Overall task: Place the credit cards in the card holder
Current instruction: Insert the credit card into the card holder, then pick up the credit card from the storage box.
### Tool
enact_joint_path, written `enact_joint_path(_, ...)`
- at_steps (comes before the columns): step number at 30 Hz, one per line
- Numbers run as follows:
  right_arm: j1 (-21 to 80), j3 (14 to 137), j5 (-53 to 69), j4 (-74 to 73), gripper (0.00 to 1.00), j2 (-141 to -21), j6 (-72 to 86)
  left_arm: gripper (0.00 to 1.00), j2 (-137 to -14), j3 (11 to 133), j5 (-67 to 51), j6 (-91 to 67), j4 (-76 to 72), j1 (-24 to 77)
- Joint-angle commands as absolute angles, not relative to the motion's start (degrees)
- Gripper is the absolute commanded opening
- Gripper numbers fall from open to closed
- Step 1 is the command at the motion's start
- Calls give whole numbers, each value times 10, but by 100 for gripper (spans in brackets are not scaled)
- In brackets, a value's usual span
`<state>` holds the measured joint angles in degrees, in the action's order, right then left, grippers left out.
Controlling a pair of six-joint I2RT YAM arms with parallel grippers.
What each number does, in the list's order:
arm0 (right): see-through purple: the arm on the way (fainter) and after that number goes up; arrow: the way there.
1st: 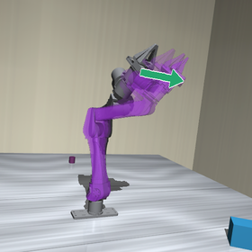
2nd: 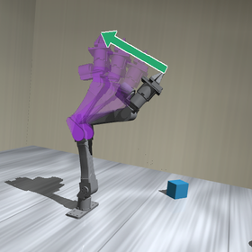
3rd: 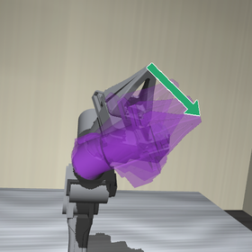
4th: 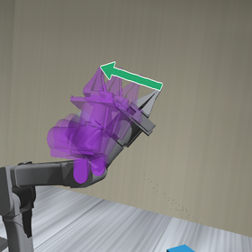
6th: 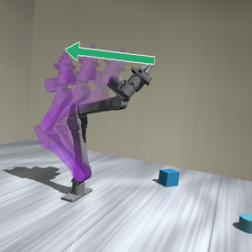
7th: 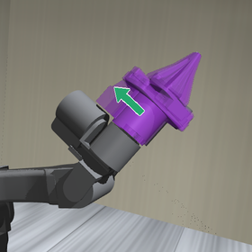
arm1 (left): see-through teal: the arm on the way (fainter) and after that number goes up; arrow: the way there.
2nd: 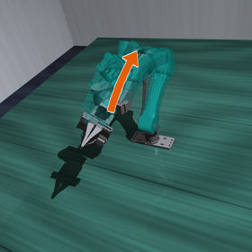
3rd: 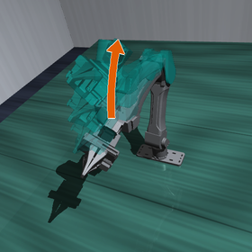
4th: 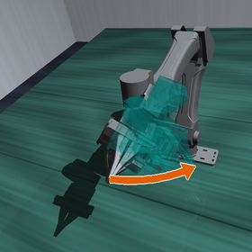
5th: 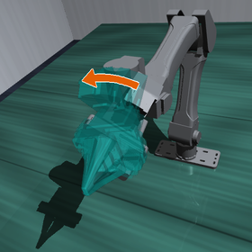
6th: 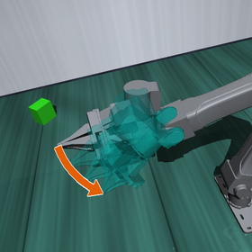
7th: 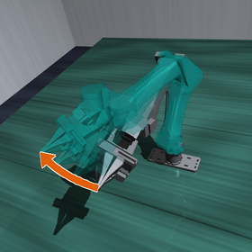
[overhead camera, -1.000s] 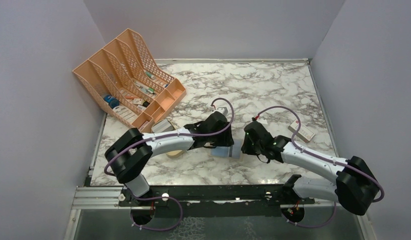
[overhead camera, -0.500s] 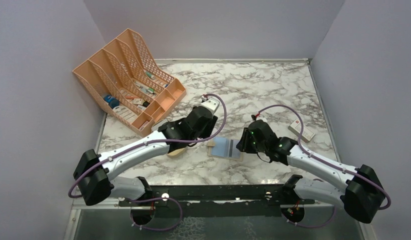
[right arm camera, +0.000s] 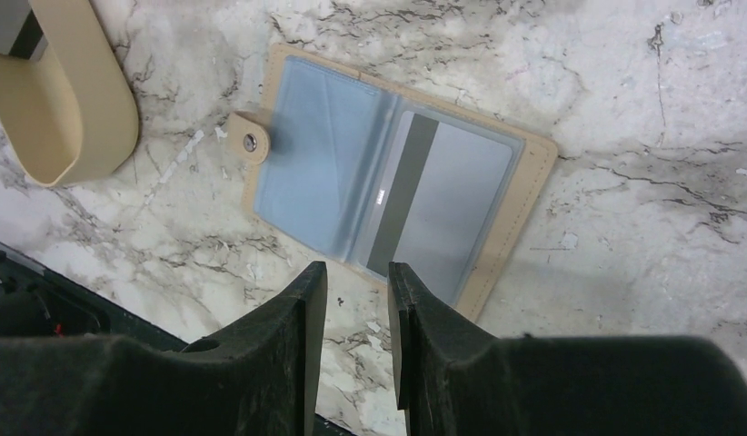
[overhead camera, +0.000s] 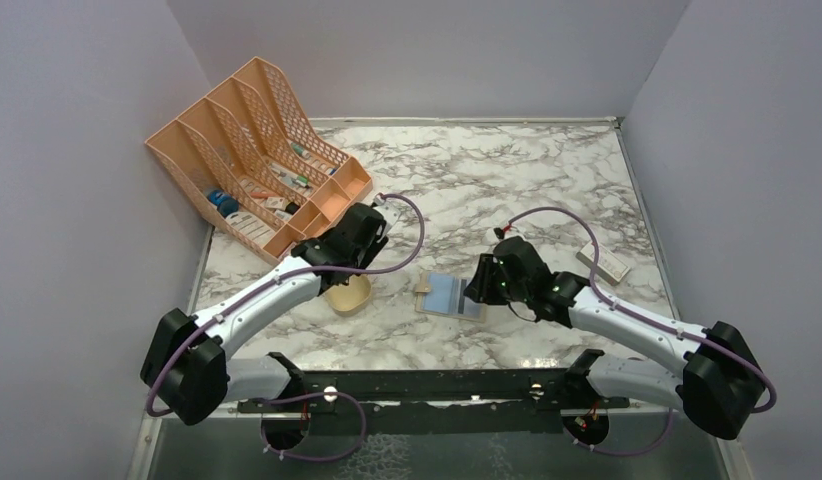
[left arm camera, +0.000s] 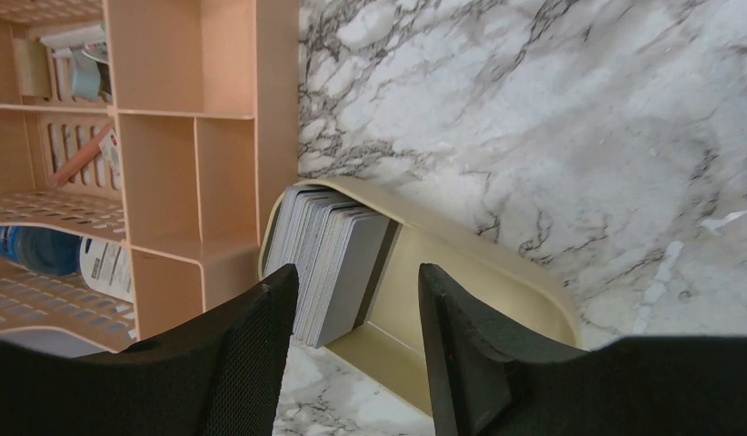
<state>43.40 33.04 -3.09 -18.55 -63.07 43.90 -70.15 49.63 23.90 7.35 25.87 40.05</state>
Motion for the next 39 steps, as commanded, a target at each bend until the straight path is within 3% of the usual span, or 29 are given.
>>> enact_joint_path(1,434,354,-11,-154,32,-623,410,54,-721,471,196,118,281,356)
enact_joint_path(9,434,376,-31,-181,32,-627,389,54,-763,454,179,147,258,314)
enact_joint_path(20,434,370,-54,-186,32,-604,396,54,-797,460,244,160,244,311)
enact_joint_path(39,434,361,-72,-185,32,-588,396,42,-828,484,299,155,256,310)
